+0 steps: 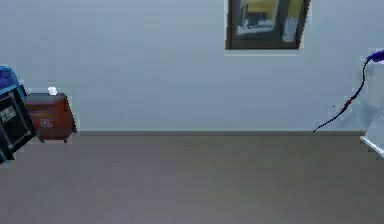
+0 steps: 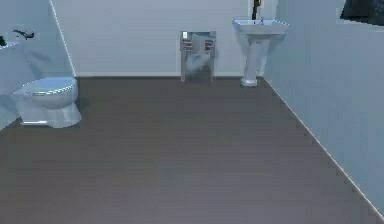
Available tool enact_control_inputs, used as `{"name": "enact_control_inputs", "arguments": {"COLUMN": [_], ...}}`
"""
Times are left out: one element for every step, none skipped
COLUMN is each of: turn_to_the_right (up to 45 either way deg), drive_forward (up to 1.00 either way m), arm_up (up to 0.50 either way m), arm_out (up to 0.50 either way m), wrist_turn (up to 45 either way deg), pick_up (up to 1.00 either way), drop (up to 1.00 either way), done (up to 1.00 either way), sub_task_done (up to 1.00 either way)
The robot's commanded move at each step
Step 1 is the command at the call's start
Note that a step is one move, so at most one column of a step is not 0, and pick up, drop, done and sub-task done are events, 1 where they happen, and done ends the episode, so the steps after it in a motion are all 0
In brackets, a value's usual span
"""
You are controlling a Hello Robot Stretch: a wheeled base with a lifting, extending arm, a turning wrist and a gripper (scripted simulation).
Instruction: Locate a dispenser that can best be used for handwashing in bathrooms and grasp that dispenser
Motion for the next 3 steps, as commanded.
{"name": "enact_control_inputs", "arguments": {"turn_to_the_right": [45.0,45.0,15.0], "drive_forward": [0.0,0.0,0.0], "arm_up": [0.0,0.0,0.0], "arm_out": [0.0,0.0,0.0], "wrist_turn": [0.0,0.0,0.0], "pick_up": [0.0,0.0,0.0], "drop": [0.0,0.0,0.0], "done": [0.0,0.0,0.0], "sub_task_done": [0.0,0.0,0.0]}}
